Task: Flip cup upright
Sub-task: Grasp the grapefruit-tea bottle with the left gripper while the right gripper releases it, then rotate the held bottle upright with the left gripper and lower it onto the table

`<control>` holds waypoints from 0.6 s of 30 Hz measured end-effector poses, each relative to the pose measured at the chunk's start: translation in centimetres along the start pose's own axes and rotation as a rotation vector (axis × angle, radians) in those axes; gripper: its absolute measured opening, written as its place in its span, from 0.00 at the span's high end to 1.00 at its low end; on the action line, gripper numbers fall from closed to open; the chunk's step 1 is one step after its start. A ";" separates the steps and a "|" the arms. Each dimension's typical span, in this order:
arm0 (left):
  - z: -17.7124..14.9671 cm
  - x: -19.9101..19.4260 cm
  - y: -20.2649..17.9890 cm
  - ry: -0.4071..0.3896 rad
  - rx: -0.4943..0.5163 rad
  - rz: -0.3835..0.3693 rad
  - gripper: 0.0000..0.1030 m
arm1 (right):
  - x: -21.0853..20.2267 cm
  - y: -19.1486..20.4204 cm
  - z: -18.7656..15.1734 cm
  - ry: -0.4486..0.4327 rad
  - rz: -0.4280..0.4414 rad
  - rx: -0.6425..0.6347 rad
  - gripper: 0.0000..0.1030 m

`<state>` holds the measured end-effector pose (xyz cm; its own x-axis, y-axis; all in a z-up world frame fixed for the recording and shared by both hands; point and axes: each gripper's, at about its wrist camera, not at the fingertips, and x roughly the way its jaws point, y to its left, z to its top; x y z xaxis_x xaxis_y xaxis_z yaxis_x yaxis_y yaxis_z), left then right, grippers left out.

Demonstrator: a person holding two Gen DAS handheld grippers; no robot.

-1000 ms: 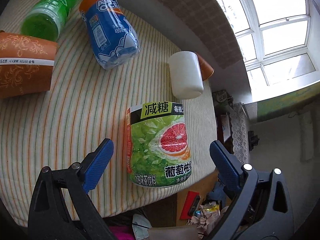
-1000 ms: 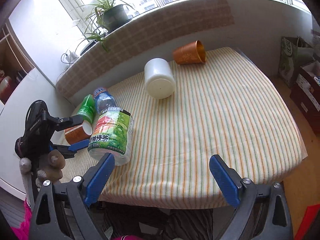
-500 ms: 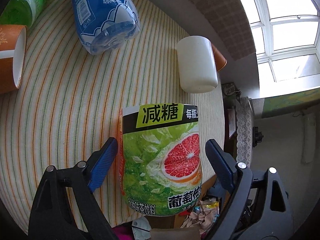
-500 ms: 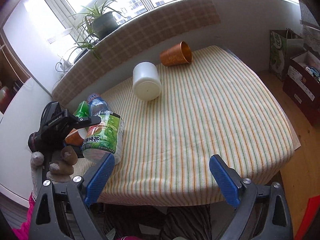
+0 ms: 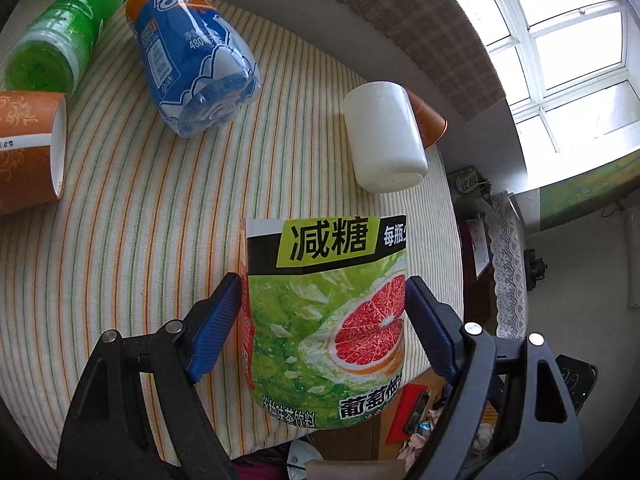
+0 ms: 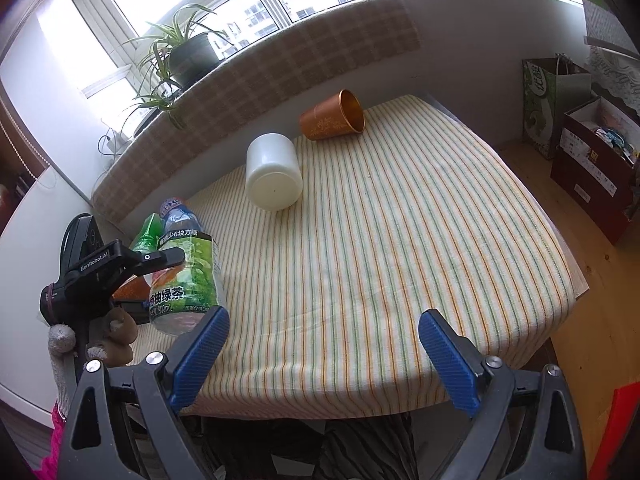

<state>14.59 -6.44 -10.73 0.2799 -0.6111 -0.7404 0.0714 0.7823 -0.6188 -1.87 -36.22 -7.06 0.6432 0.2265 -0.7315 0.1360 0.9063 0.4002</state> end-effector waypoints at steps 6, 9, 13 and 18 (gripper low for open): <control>-0.7 -1.7 -1.7 -0.101 0.127 0.082 0.19 | 0.7 0.5 -0.2 0.013 0.003 -0.003 0.06; -0.9 -2.1 -2.5 -0.151 0.188 0.141 0.19 | 0.8 0.8 -0.3 0.014 0.004 -0.013 0.06; -1.2 -2.2 -3.5 -0.218 0.272 0.212 0.19 | 0.8 0.8 -0.3 0.015 0.005 -0.014 0.06; -1.5 -1.7 -5.2 -0.294 0.384 0.282 0.19 | 0.8 0.7 -0.4 0.015 -0.001 -0.011 0.06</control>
<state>12.33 -9.71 -6.63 0.5897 -0.3553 -0.7252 0.2830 0.9320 -0.2265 -1.50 -35.26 -7.58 0.6317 0.2306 -0.7401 0.1281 0.9105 0.3931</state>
